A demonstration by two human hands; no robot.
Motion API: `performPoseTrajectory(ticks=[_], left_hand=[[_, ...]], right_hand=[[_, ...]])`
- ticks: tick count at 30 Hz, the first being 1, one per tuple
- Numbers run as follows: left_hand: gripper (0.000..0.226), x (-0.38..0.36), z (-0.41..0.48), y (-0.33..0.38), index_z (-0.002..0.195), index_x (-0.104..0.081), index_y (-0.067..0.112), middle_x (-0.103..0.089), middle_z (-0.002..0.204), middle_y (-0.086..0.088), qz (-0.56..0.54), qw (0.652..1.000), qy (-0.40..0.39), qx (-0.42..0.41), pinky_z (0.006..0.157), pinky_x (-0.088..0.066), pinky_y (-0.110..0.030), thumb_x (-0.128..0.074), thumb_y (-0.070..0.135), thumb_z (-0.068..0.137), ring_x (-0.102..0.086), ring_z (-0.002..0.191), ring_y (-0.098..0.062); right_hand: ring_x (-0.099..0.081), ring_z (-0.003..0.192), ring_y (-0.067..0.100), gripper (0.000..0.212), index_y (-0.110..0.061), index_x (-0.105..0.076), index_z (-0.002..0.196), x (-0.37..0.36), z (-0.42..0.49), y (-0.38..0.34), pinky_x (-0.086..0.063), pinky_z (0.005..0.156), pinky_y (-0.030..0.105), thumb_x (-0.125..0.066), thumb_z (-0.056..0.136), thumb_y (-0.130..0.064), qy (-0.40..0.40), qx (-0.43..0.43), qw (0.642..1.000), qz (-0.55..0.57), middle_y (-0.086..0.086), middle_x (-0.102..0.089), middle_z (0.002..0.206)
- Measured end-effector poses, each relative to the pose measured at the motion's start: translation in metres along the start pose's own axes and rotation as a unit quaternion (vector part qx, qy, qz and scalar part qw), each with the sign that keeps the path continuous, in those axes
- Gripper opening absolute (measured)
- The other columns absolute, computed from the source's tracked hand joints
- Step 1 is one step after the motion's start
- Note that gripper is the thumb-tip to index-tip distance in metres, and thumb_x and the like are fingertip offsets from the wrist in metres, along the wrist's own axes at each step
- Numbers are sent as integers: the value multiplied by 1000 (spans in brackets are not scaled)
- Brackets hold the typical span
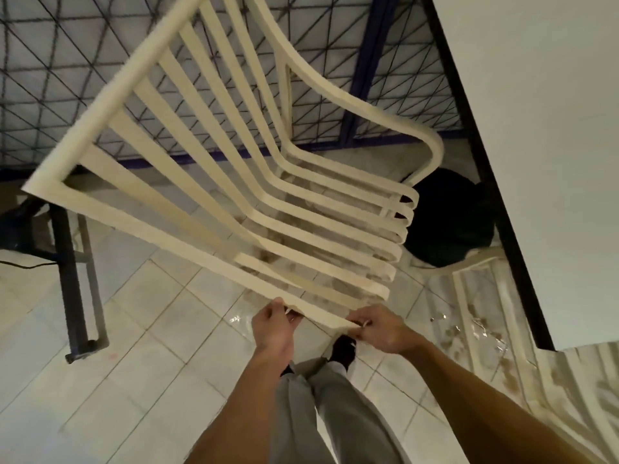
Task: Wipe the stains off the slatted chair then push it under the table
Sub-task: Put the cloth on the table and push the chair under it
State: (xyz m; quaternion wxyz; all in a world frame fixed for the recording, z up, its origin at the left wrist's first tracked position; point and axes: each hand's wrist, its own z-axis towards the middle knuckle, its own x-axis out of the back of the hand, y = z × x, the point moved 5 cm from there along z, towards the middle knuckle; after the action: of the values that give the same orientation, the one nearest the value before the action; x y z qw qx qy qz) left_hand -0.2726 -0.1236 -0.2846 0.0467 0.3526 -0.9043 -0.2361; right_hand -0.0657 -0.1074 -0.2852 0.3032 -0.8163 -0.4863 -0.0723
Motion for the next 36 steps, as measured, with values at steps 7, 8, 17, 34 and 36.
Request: performPoseTrajectory(ticks=[7, 8, 17, 34, 36], left_hand=[[18, -22, -2, -4, 115, -60, 5, -65, 117, -15, 31, 997, -56, 41, 95, -51, -42, -53, 9, 99, -64, 106, -30], [25, -15, 1, 8, 122, -57, 7, -64, 120, -12, 40, 998, -50, 21, 95, -51, -44, -57, 9, 97, -64, 107, -31], [16, 6, 3, 104, 99, -61, 4, -67, 102, -7, 52, 992, 20, -111, 94, -52, -38, -59, 20, 96, -66, 99, -21], [19, -15, -29, 30, 104, -56, -3, -63, 115, -20, 38, 998, 16, -41, 100, -48, -44, -57, 14, 97, -62, 112, -30], [26, -17, -35, 22, 116, -56, -2, -62, 121, -16, 69, 997, -18, -17, 101, -47, -49, -54, 18, 99, -60, 114, -30]], right_hand=[[-53, 107, 19, 29, -28, -67, 120, 65, -9, 52, -38, 105, 47, -57, 95, -18, 76, -65, 994, 46, -6, -59, 115], [-53, 107, 19, 28, -32, -67, 118, 69, -11, 56, -40, 104, 47, -57, 95, -20, 87, -80, 990, 72, -3, -59, 118], [-53, 112, 35, 55, -6, -39, 132, 4, -25, 33, -58, 83, 45, -71, 89, -18, 179, -283, 669, 664, 13, -45, 127], [-57, 115, 40, 39, -1, -40, 138, 76, -21, 68, -51, 88, 48, -48, 100, -2, 227, -193, 604, 739, 21, -51, 132], [-54, 123, 40, 40, -3, -40, 139, 85, -25, 73, -51, 90, 48, -48, 100, -3, 232, -186, 606, 738, 20, -51, 136]])
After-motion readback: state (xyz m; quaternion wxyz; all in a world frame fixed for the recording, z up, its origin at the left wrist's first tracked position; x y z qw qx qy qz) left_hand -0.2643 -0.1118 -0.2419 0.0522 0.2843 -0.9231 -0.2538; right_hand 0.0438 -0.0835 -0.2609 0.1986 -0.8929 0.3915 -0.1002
